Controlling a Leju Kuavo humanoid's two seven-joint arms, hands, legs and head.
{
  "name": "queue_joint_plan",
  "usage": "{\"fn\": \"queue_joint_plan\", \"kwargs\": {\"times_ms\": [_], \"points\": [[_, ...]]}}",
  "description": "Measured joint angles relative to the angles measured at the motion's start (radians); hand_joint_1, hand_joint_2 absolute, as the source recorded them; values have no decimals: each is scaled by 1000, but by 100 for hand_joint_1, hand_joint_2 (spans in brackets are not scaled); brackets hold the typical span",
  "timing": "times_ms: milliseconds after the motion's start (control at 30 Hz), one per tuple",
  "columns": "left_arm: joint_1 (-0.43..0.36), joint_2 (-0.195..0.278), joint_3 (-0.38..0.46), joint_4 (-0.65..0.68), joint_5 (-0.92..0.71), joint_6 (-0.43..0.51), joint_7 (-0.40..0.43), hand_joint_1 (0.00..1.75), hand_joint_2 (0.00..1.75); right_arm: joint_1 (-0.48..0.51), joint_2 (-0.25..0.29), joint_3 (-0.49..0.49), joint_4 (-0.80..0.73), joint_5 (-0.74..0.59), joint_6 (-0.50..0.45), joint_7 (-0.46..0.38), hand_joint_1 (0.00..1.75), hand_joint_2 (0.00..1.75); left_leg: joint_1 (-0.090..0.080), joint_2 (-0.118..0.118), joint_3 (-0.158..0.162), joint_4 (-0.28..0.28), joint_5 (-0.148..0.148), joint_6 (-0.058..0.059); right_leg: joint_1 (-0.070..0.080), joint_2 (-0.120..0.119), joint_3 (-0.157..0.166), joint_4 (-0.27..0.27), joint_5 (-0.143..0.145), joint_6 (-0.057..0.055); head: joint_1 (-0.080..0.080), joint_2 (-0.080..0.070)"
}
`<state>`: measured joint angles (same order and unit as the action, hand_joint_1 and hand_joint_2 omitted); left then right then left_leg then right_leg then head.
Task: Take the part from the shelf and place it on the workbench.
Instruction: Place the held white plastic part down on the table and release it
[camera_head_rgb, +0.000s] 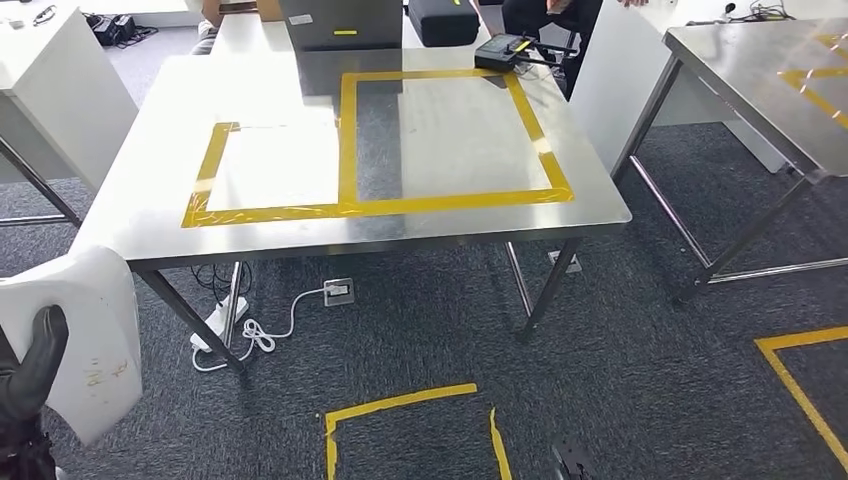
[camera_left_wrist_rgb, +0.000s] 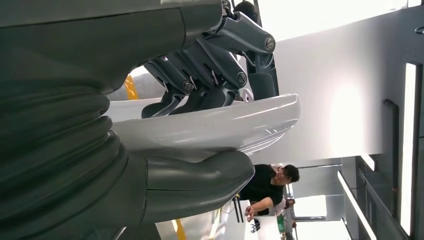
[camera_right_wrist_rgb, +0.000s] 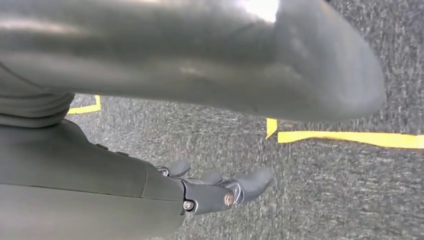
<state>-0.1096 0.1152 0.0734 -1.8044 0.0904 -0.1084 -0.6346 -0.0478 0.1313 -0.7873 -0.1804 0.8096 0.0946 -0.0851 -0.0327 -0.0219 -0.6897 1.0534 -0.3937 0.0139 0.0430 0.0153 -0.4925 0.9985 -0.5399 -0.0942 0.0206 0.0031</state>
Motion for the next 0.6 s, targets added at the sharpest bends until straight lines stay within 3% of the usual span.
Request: {"fn": "queue_joint_plan", "kwargs": {"times_ms": [67, 133, 167, 200, 233, 300, 367, 433, 500, 533, 600], "points": [[-1, 1, 0, 0, 0, 0, -1, 175, 175, 1, 4, 0, 0, 0, 0, 1, 0, 0, 4, 2, -32, 73, -43, -17, -17, -2, 19, -26, 18, 16, 0, 0], [0, 0, 0, 4, 0, 0, -1, 175, 175, 3, 5, 0, 0, 0, 0, 1, 0, 0, 19, 5, -87, 193, -96, -39, -30, -3, 27, -32, 17, 25, -3, 0], [2, 0, -1, 6, 0, 0, -1, 175, 175, 3, 6, 0, 0, 0, 0, 2, 0, 0, 28, 8, -105, 229, -104, -49, -36, -3, 30, -31, 13, 31, -3, 0], [3, 0, -1, 7, 0, 0, -1, 175, 175, 4, 7, 0, 0, 0, 0, 2, 0, 0, 36, 11, -106, 232, -94, -59, -43, -2, 35, -30, 7, 39, -3, 0], [3, 0, -1, 7, -1, 0, -1, 175, 175, 5, 8, 0, 0, -1, -1, 2, 0, 0, 44, 14, -88, 197, -67, -68, -50, -2, 41, -27, -1, 47, -3, 0], [3, 0, -1, 9, -3, -1, -1, 175, 175, 7, 9, -1, 0, -2, -2, 3, 0, 0, 55, 19, -18, 70, -6, -83, -60, -2, 53, -19, -23, 68, -5, 0], [3, 1, -1, 10, -4, -1, -2, 175, 175, 6, 10, -1, 0, -3, -3, 4, 0, 0, 57, 20, 27, -5, 3, -72, -60, -2, 56, -10, -42, 85, -10, 0], [3, 3, -2, 11, -4, -1, -2, 175, 175, 3, 10, -3, 0, -3, -3, 4, 0, 0, 53, 19, 29, -9, -14, -46, -58, -3, 58, -11, -51, 95, -10, 0], [1, 6, -2, 11, -4, -2, -2, 175, 175, 0, 10, -4, 0, -3, -2, 4, 0, 0, 54, 19, 33, -9, -24, -29, -60, -6, 59, 0, -64, 104, -6, 0], [0, 7, -2, 11, -4, -3, -3, 175, 175, -1, 10, -4, 0, -3, -2, 4, 0, 0, 56, 19, 37, -10, -28, -23, -61, -8, 45, 30, -79, 108, -4, 0], [-2, 8, -2, 11, -4, -4, -3, 175, 175, -4, 11, -5, 0, -3, -2, 4, 0, 0, 55, 22, 43, -11, -36, -12, -61, -10, -31, 161, -129, 114, 1, 0]]}}
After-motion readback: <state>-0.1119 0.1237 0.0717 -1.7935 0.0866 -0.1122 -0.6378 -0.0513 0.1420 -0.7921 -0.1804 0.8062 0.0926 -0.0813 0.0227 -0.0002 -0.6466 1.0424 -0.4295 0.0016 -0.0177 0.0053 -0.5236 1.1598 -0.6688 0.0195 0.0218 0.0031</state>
